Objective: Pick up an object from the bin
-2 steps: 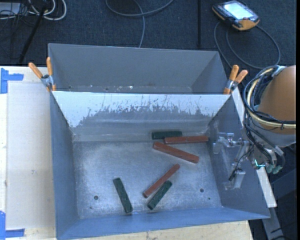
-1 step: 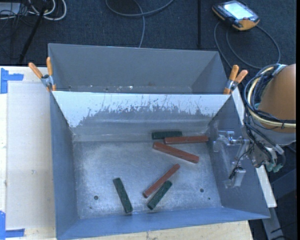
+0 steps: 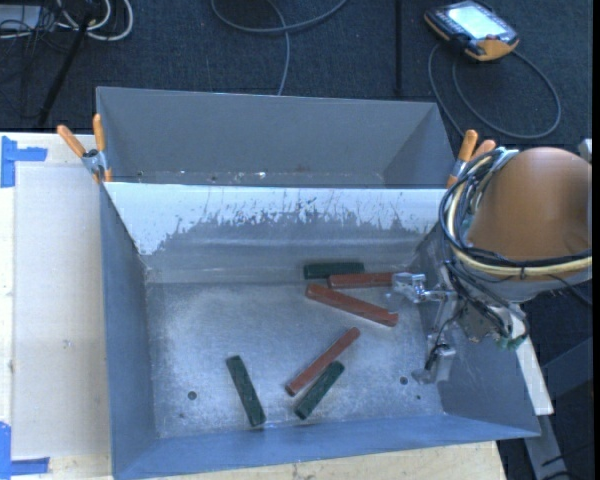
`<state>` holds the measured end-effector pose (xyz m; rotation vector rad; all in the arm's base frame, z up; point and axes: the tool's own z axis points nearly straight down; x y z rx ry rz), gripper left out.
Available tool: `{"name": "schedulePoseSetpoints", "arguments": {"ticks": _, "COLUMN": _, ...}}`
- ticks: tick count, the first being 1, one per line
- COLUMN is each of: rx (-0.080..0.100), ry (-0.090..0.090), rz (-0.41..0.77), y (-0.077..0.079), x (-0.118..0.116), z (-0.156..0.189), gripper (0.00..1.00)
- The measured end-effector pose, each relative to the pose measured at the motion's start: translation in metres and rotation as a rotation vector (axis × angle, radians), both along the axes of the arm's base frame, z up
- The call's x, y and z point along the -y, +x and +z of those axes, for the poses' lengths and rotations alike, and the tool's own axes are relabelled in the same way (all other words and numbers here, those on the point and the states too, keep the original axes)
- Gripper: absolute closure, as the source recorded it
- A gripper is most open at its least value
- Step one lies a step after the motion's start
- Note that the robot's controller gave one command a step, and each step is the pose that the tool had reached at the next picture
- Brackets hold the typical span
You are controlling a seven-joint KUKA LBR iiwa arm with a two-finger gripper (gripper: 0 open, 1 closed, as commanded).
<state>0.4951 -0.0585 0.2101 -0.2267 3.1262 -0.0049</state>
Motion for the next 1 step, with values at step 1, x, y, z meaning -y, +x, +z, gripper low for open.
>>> {"name": "schedulePoseSetpoints", "arguments": {"ticks": 1, "rx": -0.012, "ry": 0.006, "rz": 0.212, "y": 0.0044, "x": -0.0702, "z": -0.0530, "gripper": 0.00}}
